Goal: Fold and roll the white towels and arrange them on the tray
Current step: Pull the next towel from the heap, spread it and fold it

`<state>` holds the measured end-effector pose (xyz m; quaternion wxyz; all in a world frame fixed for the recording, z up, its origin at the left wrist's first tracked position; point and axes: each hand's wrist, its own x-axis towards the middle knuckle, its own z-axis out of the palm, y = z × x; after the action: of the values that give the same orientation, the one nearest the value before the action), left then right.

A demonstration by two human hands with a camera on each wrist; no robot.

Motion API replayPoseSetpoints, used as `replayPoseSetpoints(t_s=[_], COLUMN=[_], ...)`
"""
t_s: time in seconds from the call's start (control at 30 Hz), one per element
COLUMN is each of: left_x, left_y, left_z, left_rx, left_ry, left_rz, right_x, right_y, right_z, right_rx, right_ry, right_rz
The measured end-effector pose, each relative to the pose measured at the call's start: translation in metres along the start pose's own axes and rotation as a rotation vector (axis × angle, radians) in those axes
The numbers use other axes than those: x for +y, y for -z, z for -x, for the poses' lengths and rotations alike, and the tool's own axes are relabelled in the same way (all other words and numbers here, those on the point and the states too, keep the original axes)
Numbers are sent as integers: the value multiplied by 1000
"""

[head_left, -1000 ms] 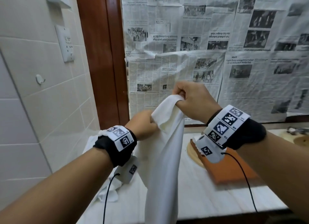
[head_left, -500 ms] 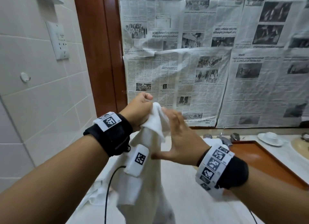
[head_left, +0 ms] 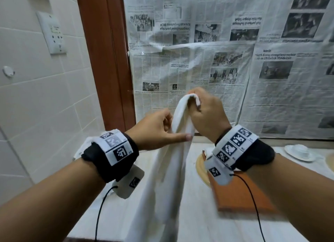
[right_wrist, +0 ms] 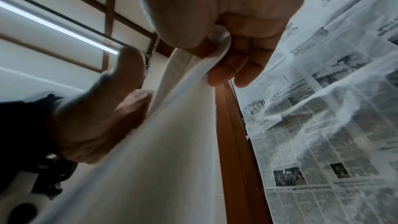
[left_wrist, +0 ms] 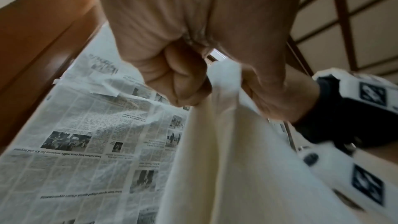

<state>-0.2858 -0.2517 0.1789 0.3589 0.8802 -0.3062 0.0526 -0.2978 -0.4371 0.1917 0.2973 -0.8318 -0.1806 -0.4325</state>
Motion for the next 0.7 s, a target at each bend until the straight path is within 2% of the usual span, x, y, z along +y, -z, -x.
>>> replayPoseSetpoints(t_s=[0.1, 0.2, 0.3, 0.37, 0.43, 0.5, 0.57, 0.63, 0.7], left_x=[-1, -3, -17, -33, -53, -79, -109, -130, -139], left_y=[-9, -19, -34, -44, -50, -55, -60, -65, -68], left_z=[1, 3, 10, 19, 31, 46, 63, 79, 90], left_rx=[-41, 4, 97, 110, 54, -21, -77, -114, -143], left_ry=[51, 57, 124, 139, 107, 86, 126, 180, 214], left_rz=[-26, 50, 249, 365, 227, -36, -193, -277, -279], right_x=[-6, -9, 1, 14, 31, 54, 72, 83, 85], right_y=[2, 8, 16, 22, 25, 25, 22, 17, 7], right_z=[2, 8, 15, 21, 31, 49, 73, 100, 128], right_rx=[-82, -110, -163, -209, -258, -333, -344, -364, -507], right_ry=[22, 5, -73, -149, -256, -402, -580, -700, -734], right_rz=[-22, -60, -39, -11, 18, 48, -60, -155, -168])
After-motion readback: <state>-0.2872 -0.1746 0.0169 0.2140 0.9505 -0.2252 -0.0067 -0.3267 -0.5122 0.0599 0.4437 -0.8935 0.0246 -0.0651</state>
